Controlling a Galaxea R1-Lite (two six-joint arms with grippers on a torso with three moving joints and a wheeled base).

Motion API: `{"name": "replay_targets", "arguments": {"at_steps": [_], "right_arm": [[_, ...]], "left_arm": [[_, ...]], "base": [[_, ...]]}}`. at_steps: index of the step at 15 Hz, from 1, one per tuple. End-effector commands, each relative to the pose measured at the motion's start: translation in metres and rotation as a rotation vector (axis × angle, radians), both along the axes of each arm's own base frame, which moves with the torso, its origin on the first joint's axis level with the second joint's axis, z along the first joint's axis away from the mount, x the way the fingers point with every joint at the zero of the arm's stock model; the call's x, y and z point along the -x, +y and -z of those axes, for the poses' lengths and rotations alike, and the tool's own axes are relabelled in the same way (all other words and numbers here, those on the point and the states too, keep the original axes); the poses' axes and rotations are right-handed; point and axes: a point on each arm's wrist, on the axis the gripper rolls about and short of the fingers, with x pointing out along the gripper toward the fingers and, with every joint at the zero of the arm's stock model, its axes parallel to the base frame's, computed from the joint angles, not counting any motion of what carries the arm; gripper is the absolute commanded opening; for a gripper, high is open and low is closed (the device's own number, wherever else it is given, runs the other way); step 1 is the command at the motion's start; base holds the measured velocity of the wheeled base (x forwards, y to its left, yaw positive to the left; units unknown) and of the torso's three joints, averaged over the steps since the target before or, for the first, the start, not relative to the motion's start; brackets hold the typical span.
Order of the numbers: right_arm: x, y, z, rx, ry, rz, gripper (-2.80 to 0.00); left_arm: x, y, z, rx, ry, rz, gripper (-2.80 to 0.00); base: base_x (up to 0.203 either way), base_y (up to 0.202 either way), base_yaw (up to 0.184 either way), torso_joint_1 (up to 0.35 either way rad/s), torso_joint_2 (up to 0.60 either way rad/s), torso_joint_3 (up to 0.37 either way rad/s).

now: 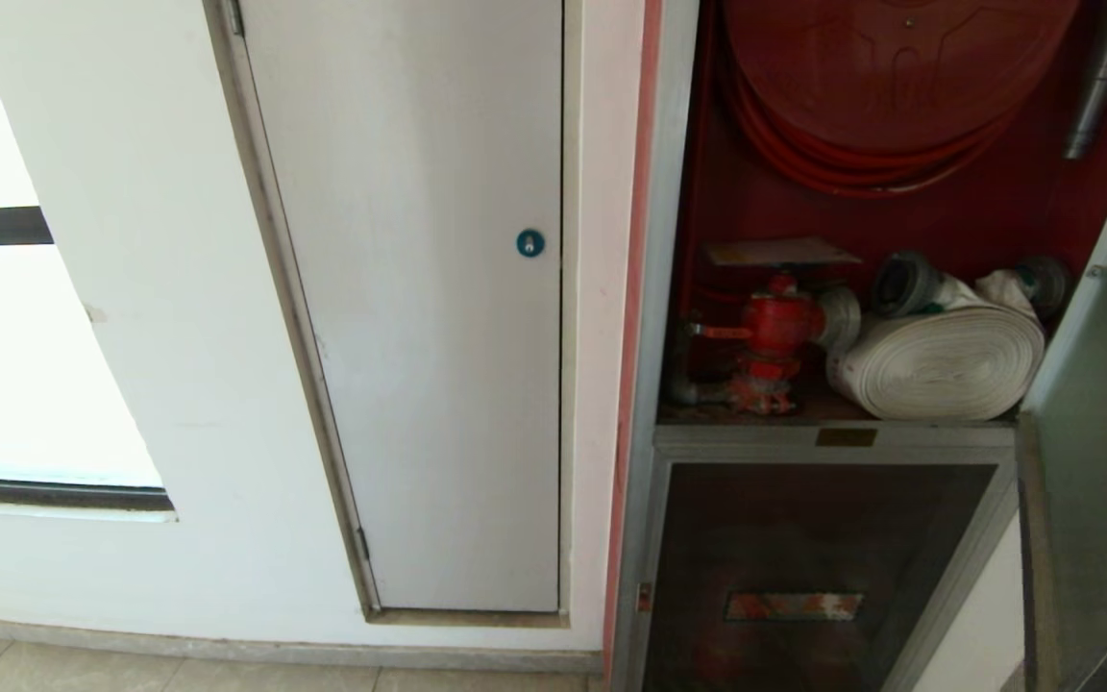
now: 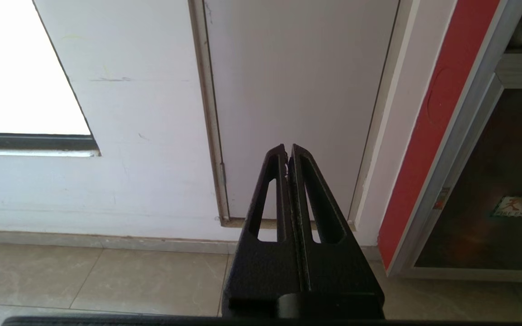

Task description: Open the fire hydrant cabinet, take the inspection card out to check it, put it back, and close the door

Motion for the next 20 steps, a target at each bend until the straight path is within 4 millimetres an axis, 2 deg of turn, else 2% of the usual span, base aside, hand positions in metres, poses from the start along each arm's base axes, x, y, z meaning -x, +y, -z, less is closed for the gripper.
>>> {"name": "replay_targets", "arguments": {"at_steps": [1,6,11,16,20], "right_arm": [[0.020,-0.015,-0.001,-0.021,-0.024,0.033,-2.80],[0.042,-0.034,0.011,-0.010,0.058,0.137,-2.80],[0.038,-0.048,0.014,0.003,0.120,0.326,-2.80],[0.038,-0.071,0.020,0.001,0.203,0.615,-2.80],[0.040,-0.084,0.024,-0.007,0.250,0.766,-2.80]], "left_arm": [[0.000,0.000,0.000,0.000,0.001,-0.001,-2.80],[0.000,0.000,0.000,0.000,0.000,-0.001,-2.80],[0.000,0.000,0.000,0.000,0.000,-0.001,-2.80],[0.000,0.000,0.000,0.000,0.002,-0.001,-2.80],[0.000,0.000,0.000,0.000,0.001,-0.001,-2.80]], "base": [[0.000,0.000,0.000,0.000,0.00,0.000],[0.000,0.000,0.000,0.000,0.00,0.000],[0.000,0.000,0.000,0.000,0.00,0.000],[0.000,0.000,0.000,0.000,0.00,0.000],[0.000,0.000,0.000,0.000,0.00,0.000]]}}
